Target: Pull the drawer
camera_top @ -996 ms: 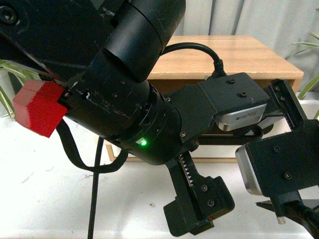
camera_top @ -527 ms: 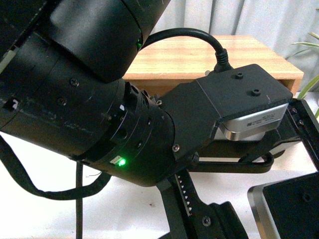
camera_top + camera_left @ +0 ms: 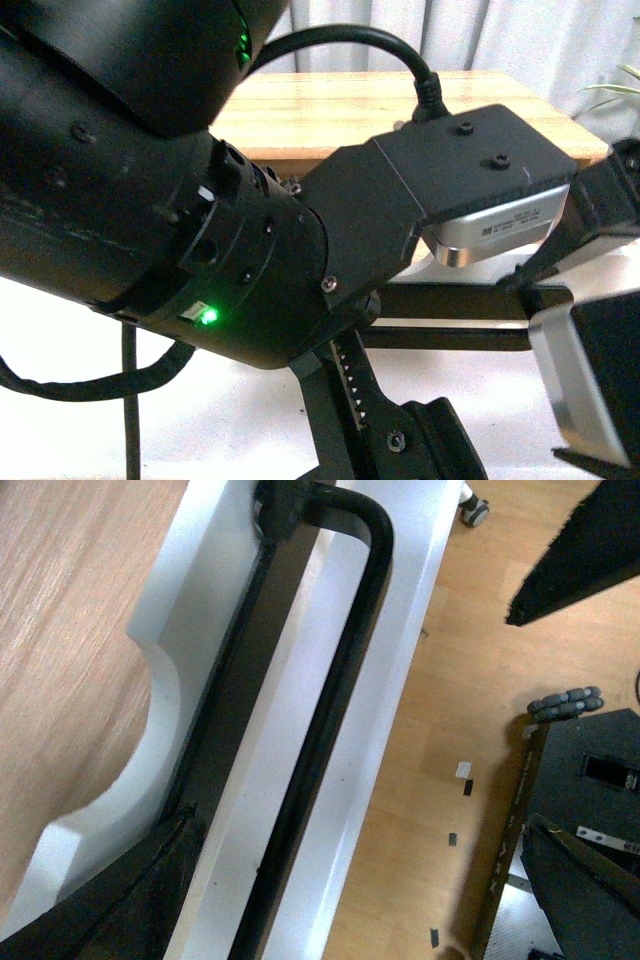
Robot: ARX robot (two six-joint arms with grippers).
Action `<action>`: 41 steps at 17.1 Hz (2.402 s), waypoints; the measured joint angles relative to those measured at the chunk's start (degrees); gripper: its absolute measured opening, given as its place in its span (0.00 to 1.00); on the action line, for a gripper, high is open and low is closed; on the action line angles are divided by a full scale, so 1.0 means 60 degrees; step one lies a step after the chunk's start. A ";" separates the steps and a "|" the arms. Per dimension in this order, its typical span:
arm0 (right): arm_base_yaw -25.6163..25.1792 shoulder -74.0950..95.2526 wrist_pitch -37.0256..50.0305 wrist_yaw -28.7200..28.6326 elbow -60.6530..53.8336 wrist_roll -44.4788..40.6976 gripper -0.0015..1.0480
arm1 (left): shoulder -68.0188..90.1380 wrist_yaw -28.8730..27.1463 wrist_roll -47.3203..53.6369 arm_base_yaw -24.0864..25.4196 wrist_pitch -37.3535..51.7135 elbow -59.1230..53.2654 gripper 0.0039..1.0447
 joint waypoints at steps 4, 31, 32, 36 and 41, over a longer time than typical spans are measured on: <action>-0.0270 -0.0798 -0.0914 -0.0302 0.0849 0.0401 0.94 | -0.0984 0.0896 -0.0594 0.0313 -0.0517 0.0149 0.94; -0.2441 -0.6615 0.6892 0.3912 -0.4615 1.4954 0.34 | -0.7781 -0.2466 -0.6451 0.5683 0.7005 -0.6182 0.44; -0.2441 -0.6776 0.6845 0.3916 -0.5013 1.4954 0.21 | -0.7985 -0.2506 -0.6397 0.5701 0.7027 -0.6583 0.32; -0.2441 -0.8113 0.6539 0.3916 -0.5974 1.4917 0.02 | -0.9304 -0.2532 -0.6364 0.5716 0.6932 -0.7726 0.01; -0.2441 -0.9624 0.5657 0.3916 -0.6623 1.4917 0.02 | -1.0845 -0.2532 -0.6364 0.5716 0.6160 -0.8521 0.01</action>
